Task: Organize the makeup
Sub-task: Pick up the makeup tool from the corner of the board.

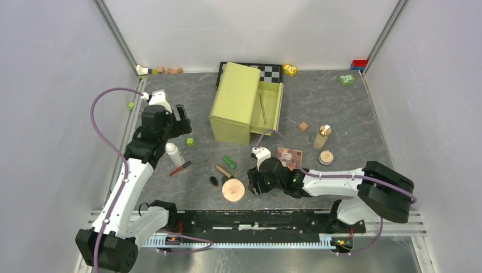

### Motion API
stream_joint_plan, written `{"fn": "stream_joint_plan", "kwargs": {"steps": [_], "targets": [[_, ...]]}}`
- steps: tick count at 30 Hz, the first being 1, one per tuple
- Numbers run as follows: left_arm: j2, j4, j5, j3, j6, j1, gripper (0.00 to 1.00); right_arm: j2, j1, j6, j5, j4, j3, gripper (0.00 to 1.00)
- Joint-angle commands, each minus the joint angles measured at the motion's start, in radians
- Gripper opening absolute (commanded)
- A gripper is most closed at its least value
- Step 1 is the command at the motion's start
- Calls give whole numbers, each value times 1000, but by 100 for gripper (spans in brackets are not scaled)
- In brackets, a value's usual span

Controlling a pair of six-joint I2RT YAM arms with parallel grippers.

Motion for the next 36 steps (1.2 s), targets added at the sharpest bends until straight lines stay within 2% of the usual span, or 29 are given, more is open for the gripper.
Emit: {"fn": "stream_joint_plan", "kwargs": {"steps": [1,9,14,24,28,36], "targets": [[-7,43,-15,9,53,-3,93,60,5,79,-74,148,11,66],[-7,44,-10,8,53,-3,93,112,4,90,-129,205,11,60],[-5,44,-10,9,54,-3,92,158,4,77,-170,214,38,53],[-1,44,-6,8,56,-3,92,137,5,21,-167,217,44,16],[-1,44,-5,8,57,-3,92,66,5,-56,-79,140,81,1],[-2,44,2,7,59,-3,92,-82,3,-241,256,-105,150,0]]}}
